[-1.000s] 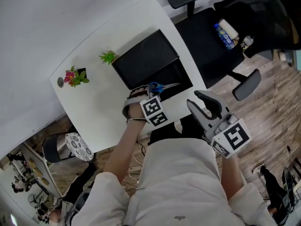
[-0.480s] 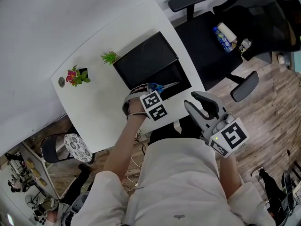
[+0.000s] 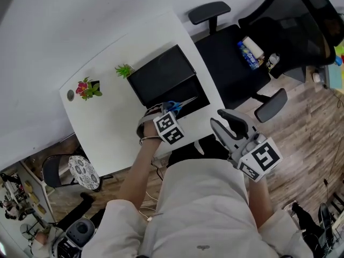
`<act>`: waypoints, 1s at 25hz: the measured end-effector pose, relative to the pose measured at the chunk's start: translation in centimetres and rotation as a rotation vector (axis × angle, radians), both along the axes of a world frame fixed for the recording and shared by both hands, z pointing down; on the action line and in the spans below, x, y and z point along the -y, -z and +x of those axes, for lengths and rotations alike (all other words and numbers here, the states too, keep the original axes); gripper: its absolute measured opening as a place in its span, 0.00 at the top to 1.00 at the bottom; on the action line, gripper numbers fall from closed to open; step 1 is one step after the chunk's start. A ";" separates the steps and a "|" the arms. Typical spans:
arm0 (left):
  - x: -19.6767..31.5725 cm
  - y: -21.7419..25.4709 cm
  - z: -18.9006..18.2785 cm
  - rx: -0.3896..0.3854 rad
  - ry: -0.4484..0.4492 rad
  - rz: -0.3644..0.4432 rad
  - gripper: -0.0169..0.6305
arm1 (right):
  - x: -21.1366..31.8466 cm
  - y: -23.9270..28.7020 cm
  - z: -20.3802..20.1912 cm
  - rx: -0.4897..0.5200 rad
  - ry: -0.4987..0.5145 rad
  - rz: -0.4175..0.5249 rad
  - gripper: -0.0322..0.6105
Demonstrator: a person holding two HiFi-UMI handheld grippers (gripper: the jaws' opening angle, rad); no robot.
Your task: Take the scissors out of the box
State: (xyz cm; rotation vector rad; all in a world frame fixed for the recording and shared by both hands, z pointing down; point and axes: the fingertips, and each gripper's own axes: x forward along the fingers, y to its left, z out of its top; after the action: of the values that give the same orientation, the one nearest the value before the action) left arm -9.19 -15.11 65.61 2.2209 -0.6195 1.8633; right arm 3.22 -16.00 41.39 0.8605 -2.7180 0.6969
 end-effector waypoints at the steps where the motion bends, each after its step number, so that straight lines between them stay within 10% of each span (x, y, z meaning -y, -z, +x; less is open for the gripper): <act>1: 0.1 0.3 0.1 0.003 0.009 0.013 0.83 | -0.1 0.1 0.4 0.000 0.002 0.002 0.77; 18: -0.9 6.0 0.0 0.056 0.192 0.182 0.83 | -2.4 2.1 3.3 0.045 0.134 0.087 0.77; 25: -2.8 9.5 0.4 -0.034 0.345 0.276 0.83 | -3.9 2.4 2.7 0.085 0.207 0.103 0.77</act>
State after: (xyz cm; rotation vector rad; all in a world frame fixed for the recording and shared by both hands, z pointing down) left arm -8.80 -12.35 56.10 2.1205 -1.2305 1.6447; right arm 5.90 -12.06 39.00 0.5700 -2.8864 0.5674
